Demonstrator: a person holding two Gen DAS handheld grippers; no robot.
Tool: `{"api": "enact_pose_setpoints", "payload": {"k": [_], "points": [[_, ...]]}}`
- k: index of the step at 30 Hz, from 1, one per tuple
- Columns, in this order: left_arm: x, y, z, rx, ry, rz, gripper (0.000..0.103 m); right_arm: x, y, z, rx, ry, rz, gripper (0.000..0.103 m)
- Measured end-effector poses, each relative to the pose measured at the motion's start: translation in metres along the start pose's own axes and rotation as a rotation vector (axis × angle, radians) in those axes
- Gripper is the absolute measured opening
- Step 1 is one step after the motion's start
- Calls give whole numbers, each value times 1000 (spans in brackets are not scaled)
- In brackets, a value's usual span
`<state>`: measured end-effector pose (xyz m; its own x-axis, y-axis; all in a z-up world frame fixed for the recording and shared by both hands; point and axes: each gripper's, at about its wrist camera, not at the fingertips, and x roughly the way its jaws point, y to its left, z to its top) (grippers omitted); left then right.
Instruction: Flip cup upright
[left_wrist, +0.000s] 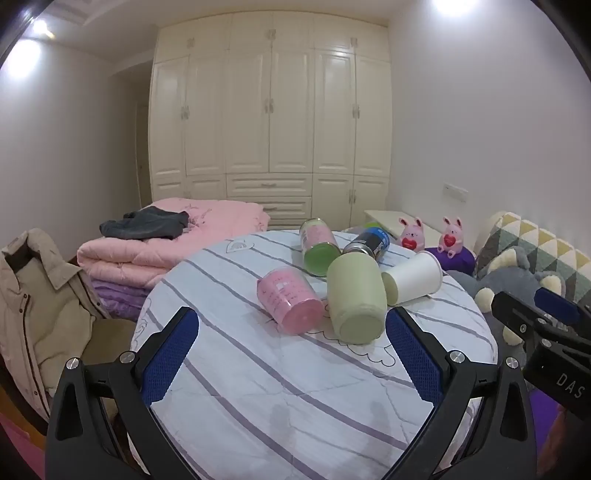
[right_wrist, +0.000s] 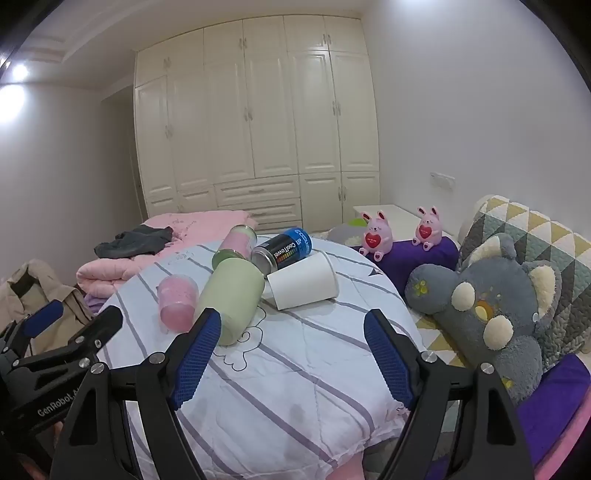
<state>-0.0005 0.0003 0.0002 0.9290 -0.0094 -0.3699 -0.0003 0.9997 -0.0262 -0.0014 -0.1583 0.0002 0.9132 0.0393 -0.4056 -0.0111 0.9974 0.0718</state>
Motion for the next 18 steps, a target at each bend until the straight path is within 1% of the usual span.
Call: {"api": "enact_pose_setpoints", "payload": {"k": [3,8,12,18], "points": [[-1,-1,0,5,-3,-2,102,0,1,1,-1,1,3,81],[1,0,-1,-16,20,11,102,-1,1,2,1,8,3,81],[2,5,1,-13,24,8,102,5,1,-1,-3,16,-3,81],[2,5,0,-9,20,13,102,3,1,-1,-11,16,-3,81]]}}
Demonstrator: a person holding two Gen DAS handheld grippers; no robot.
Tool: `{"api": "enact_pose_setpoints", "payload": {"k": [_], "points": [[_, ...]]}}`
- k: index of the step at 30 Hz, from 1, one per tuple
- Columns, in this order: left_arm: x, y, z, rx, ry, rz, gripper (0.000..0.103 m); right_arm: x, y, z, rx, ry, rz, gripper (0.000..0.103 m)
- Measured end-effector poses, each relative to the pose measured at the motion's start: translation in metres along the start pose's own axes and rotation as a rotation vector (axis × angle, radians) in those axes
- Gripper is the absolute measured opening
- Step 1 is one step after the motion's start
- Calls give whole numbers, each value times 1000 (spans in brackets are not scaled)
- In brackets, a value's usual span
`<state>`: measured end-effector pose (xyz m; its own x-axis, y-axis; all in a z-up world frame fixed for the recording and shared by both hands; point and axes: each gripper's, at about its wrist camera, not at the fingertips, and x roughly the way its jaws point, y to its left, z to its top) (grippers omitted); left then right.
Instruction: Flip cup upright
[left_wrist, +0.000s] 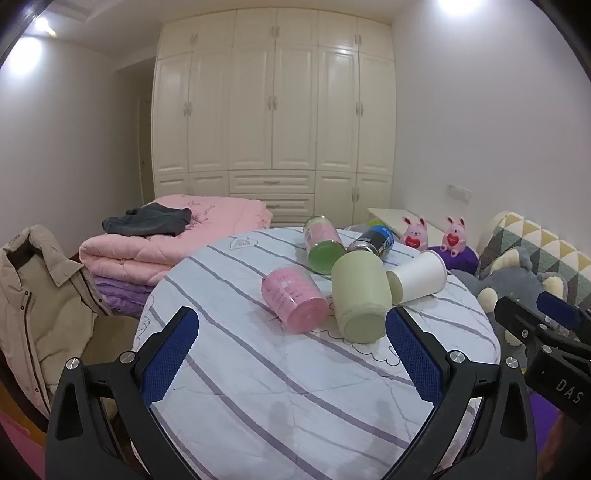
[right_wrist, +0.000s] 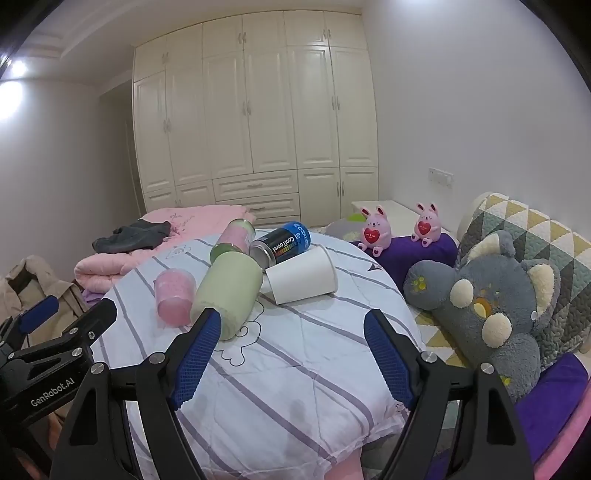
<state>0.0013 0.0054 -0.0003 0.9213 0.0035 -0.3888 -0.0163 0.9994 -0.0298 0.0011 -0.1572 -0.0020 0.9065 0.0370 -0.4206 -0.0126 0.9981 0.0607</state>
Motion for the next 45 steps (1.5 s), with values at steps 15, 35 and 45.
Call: {"api": "enact_pose_setpoints", "payload": {"k": [15,35,45], "points": [[0,-1,0,20,-4,15,102,-3,4,3,-8,4,-3,81],[-2,-1,2,33,-17,24,102,-3,6,4,-26,8,-2,81],[3,-1,0,38,0,31,102,3,5,2,-31,33,-11,81]]}}
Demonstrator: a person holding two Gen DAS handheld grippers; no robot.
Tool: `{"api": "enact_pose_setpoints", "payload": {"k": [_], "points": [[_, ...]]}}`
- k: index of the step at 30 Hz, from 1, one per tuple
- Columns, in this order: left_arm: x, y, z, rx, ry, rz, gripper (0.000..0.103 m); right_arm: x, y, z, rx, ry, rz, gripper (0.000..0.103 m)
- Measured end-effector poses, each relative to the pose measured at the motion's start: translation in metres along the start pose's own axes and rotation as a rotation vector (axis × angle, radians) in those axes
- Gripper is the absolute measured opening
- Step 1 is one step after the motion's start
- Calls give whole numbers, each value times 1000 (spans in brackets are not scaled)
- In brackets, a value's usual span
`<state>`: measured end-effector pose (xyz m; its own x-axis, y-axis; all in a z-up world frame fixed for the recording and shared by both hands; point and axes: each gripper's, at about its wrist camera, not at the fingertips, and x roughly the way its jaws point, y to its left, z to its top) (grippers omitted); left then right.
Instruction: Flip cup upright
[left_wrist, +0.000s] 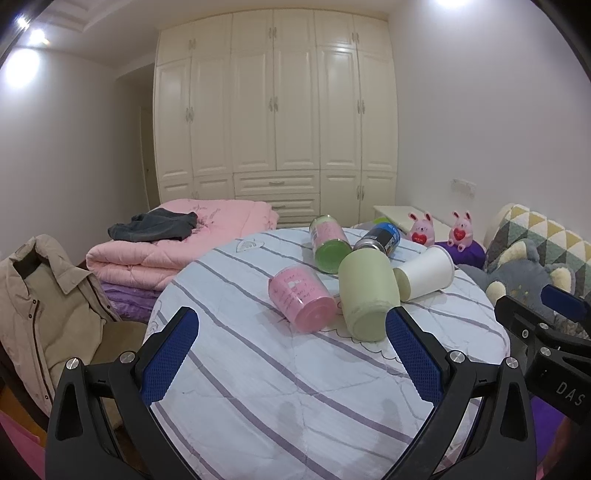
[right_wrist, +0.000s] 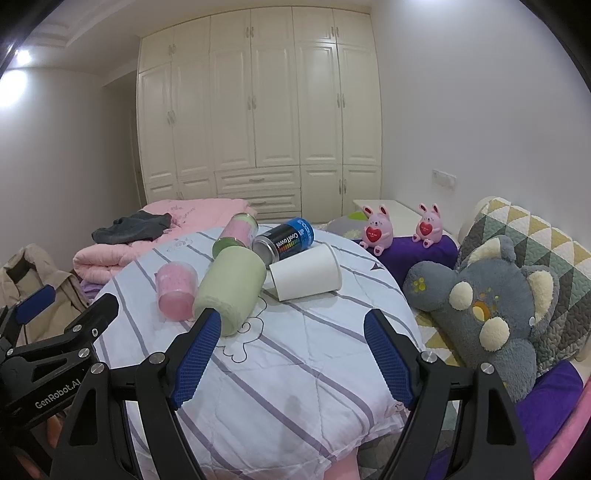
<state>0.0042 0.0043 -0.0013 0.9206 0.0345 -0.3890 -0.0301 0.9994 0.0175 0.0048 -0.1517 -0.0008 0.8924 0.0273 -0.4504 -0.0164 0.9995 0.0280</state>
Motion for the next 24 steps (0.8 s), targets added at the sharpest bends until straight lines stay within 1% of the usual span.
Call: {"api": "enact_pose_setpoints", "payload": {"k": [7,14,24], "points": [[7,0,-1,5,17,0,102,8,0,-1,3,23,-6,81],[22,1,0,13,52,7,102,21,-2,1,9,60,-15,81],[52,5,16,16,87,12,102,54,-4,20,50,124,-12,81]]}}
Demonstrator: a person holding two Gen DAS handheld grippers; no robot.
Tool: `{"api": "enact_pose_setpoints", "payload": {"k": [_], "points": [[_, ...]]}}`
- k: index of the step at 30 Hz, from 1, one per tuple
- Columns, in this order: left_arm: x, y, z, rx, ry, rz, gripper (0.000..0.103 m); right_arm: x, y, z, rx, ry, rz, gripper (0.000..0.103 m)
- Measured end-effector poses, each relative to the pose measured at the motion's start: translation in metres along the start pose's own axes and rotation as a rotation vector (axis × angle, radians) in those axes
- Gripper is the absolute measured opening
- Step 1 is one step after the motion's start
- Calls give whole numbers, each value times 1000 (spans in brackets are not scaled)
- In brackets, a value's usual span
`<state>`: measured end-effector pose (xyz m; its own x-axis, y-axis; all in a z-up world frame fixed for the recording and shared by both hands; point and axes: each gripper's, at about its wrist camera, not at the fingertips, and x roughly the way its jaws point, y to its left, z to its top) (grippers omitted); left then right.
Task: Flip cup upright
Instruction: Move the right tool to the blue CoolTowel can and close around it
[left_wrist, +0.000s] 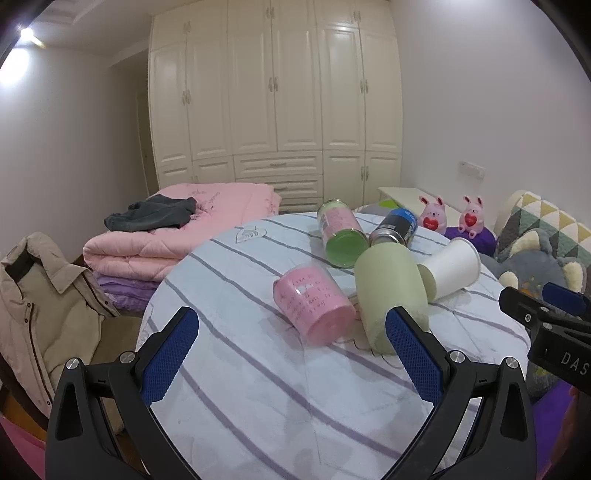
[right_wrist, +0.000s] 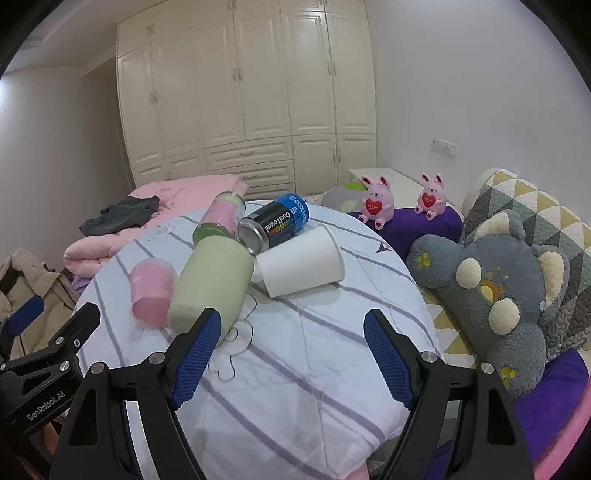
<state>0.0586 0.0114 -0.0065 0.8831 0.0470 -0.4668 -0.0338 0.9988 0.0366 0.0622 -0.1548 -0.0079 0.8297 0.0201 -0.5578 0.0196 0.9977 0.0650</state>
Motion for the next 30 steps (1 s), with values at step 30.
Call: {"api": "enact_pose_setpoints", "payload": {"k": [30], "points": [[174,18,123,73,204,-44,102,167,17,124,132,336,49,81]]}}
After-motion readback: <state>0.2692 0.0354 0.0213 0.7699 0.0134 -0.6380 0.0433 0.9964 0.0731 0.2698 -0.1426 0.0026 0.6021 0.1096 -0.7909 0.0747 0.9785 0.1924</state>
